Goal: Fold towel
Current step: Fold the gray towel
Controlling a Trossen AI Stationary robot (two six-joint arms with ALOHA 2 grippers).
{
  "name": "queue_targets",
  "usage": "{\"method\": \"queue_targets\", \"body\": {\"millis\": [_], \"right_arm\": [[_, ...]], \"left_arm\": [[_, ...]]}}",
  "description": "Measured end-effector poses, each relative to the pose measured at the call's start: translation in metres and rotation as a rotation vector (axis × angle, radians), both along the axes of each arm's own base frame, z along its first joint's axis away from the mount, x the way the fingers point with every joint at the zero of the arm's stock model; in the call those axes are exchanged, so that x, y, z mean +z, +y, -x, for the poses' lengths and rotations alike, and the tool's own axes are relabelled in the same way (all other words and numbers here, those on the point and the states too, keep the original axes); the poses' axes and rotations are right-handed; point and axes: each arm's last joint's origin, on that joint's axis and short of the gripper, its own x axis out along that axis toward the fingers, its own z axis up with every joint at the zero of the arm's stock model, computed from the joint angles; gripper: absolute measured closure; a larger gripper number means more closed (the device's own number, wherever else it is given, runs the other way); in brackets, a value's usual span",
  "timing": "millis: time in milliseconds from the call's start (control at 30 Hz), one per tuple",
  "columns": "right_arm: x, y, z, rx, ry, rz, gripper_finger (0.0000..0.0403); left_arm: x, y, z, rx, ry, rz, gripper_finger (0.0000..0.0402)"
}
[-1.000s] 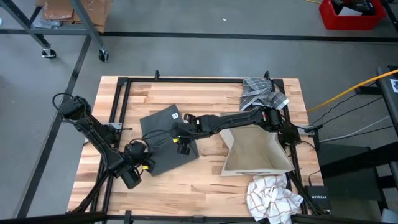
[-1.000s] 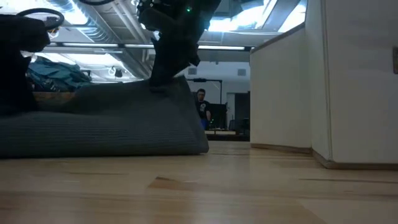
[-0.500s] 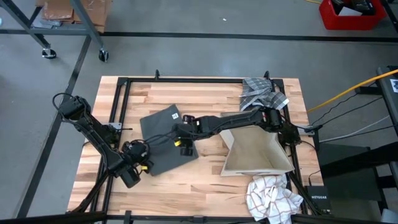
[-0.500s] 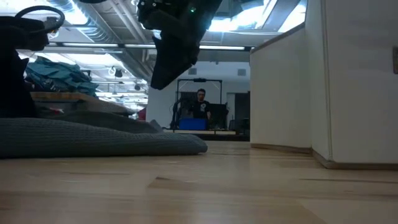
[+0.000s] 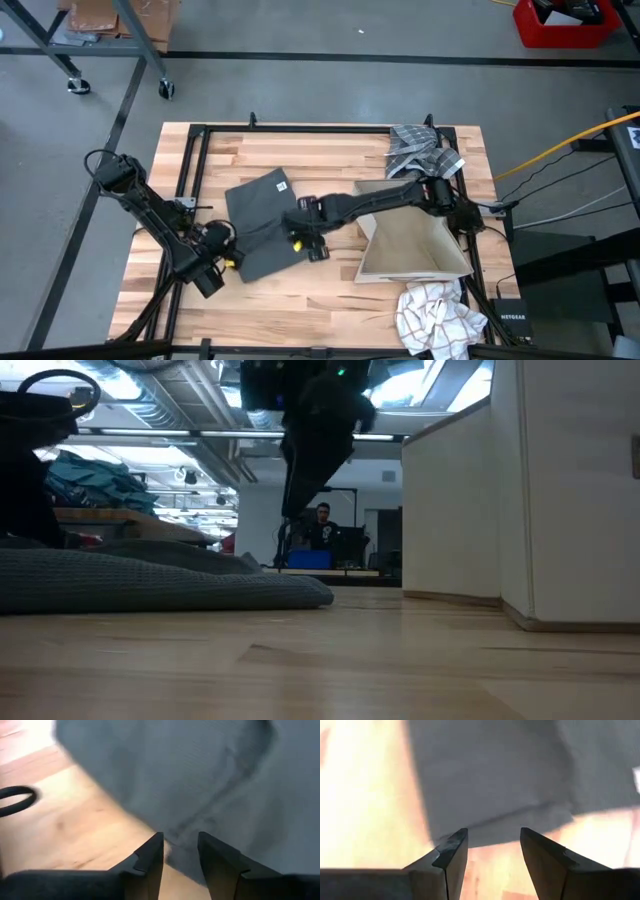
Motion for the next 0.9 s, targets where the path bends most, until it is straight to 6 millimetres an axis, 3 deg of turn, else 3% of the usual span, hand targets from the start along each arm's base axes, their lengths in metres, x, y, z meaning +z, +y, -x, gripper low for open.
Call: {"method": "queue_targets", "body": {"millis": [200,433,900], "right_arm": [[0.001,0.029,0.002,0.190,-0.032,0.049,0.0217],[0.003,0.045,0.001,0.231,-0.087,0.050,0.0217],[0.004,0.048,0.000,0.235,-0.110,0.043,0.0217]], "left_arm": [[-0.001,-0.017,-0.012,-0.261,-0.004,0.025,0.0309],[0.000,-0.026,-0.020,-0.438,-0.002,-0.003,0.0314],[0.003,0.017,-0.002,-0.113,0.214,-0.171,0.0314]]}}
